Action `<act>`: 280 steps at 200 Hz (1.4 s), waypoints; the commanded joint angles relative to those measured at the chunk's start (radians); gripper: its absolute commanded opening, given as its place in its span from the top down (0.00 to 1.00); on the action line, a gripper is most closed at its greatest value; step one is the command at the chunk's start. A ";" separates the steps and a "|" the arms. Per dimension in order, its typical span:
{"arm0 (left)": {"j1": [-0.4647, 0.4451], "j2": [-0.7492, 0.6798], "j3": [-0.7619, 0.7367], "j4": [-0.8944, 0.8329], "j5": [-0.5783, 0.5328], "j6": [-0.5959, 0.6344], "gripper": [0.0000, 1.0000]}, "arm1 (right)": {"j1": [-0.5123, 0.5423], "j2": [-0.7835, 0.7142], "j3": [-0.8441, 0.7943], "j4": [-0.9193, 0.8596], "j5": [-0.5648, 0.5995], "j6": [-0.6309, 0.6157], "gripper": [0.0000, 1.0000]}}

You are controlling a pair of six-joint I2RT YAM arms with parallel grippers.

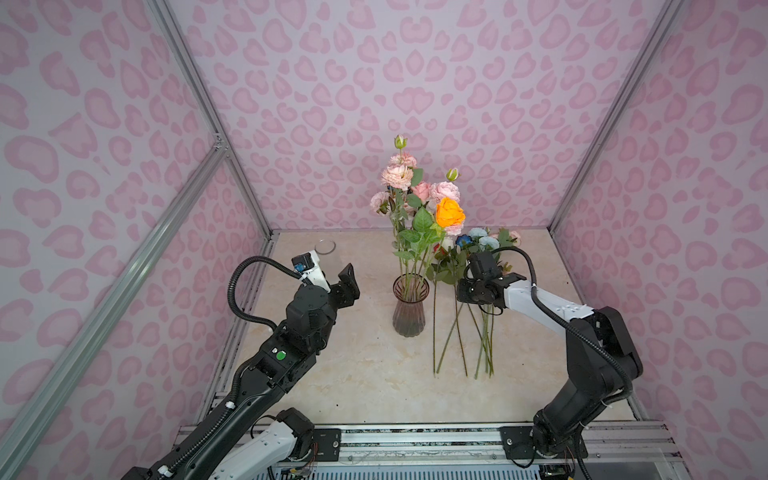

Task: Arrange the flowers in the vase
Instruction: 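Open and withdraw the left gripper while the right gripper reaches into the pile, then grasp the peach rose stem in the pile with the right gripper and lift it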

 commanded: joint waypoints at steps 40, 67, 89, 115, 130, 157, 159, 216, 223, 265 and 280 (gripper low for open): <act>0.006 -0.006 -0.002 0.010 0.035 -0.004 0.24 | -0.013 0.178 0.090 0.007 -0.022 -0.011 0.68; 0.008 -0.002 0.004 0.008 0.053 -0.001 0.24 | -0.026 0.267 0.173 -0.015 -0.046 -0.027 0.79; 0.011 -0.005 0.005 0.006 0.049 0.005 0.24 | -0.030 0.304 0.214 -0.030 -0.045 -0.030 0.91; 0.014 -0.010 0.004 0.009 0.050 0.009 0.24 | -0.040 0.296 0.211 -0.018 -0.085 -0.022 1.00; 0.015 -0.009 0.003 0.009 0.050 0.011 0.24 | -0.045 0.245 0.177 0.023 -0.125 -0.006 1.00; 0.019 -0.005 0.004 0.010 0.053 0.012 0.24 | -0.050 0.075 0.067 0.132 -0.156 0.034 1.00; 0.019 -0.005 0.005 0.010 0.053 0.011 0.24 | -0.049 0.063 0.060 0.137 -0.157 0.035 1.00; 0.025 -0.011 0.004 0.012 0.056 0.015 0.24 | -0.057 -0.210 -0.058 0.231 -0.242 0.015 1.00; 0.025 -0.010 0.004 0.012 0.058 0.014 0.24 | -0.060 -0.235 -0.069 0.246 -0.261 0.015 1.00; 0.026 -0.001 0.005 0.012 0.075 0.013 0.25 | -0.066 -0.346 -0.101 0.318 -0.356 0.041 1.00; 0.028 0.000 0.004 0.011 0.078 0.013 0.25 | -0.091 -0.352 -0.136 0.440 -0.469 0.129 1.00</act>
